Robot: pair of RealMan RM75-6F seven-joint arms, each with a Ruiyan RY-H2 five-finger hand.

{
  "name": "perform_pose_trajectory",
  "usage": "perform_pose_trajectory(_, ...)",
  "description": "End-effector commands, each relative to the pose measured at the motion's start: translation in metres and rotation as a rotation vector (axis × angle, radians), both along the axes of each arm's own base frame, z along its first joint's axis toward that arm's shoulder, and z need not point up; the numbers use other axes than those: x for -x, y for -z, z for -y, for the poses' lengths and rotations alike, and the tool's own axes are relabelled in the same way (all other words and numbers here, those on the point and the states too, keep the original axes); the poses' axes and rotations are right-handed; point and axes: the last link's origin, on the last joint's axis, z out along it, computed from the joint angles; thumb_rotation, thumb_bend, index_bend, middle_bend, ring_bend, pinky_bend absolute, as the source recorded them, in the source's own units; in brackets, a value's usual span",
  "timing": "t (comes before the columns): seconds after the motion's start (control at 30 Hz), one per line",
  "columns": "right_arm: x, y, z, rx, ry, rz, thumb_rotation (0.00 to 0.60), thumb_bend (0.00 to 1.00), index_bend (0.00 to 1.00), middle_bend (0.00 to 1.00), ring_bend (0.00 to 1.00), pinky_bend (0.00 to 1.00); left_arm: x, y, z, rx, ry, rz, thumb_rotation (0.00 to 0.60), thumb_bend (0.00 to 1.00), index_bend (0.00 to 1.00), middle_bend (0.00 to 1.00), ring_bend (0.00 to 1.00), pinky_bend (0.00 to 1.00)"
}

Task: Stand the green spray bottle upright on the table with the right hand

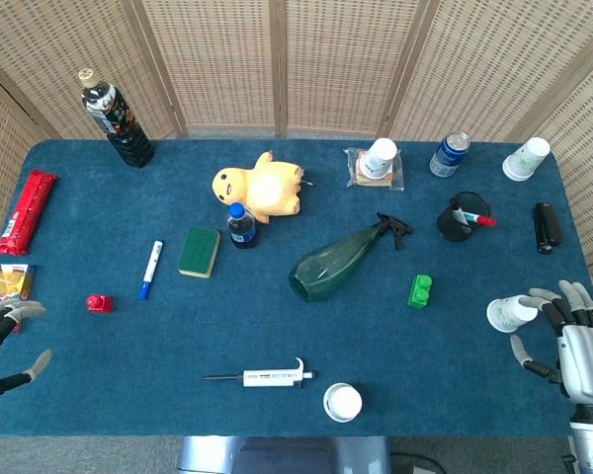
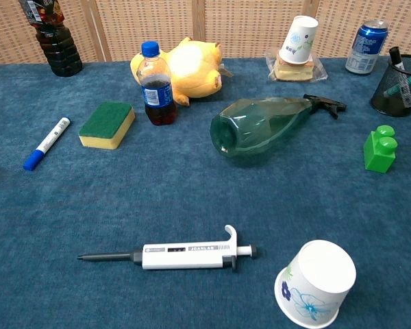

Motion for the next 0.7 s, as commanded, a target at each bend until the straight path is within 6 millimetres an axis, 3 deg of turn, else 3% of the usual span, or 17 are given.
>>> perform_pose_trajectory(0.03, -0.005, -0.001, 0.004, -0.012, -0.046, 0.055, 0.6, 0.39, 0.3, 0.26, 0.01, 0.02, -0.003, -0.001, 0.002, -0.003, 0.01, -0.005, 0.6, 0.33, 0.31, 0.31, 0.22, 0.1)
perform_pose_trajectory(0.23, -0.025, 0.008, 0.017, -0.073, -0.146, 0.182, 0.6, 0.39, 0.3, 0.26, 0.01, 0.02, -0.006, 0.001, 0.004, 0.009, 0.017, -0.016, 0.6, 0.33, 0.31, 0.31, 0.22, 0.1)
perform_pose_trajectory(0.5, -0.091, 0.035, 0.056, -0.278, -0.374, 0.408, 0.6, 0.39, 0.28, 0.26, 0.03, 0.03, -0.007, 0.002, 0.001, 0.02, 0.021, -0.023, 0.6, 0.33, 0.31, 0.31, 0.22, 0.11)
perform_pose_trajectory(0.7, -0.132, 0.055, 0.083, -0.401, -0.474, 0.375, 0.6, 0.4, 0.26, 0.27, 0.07, 0.04, -0.004, 0.004, -0.001, 0.026, 0.011, -0.024, 0.6, 0.33, 0.31, 0.31, 0.22, 0.1)
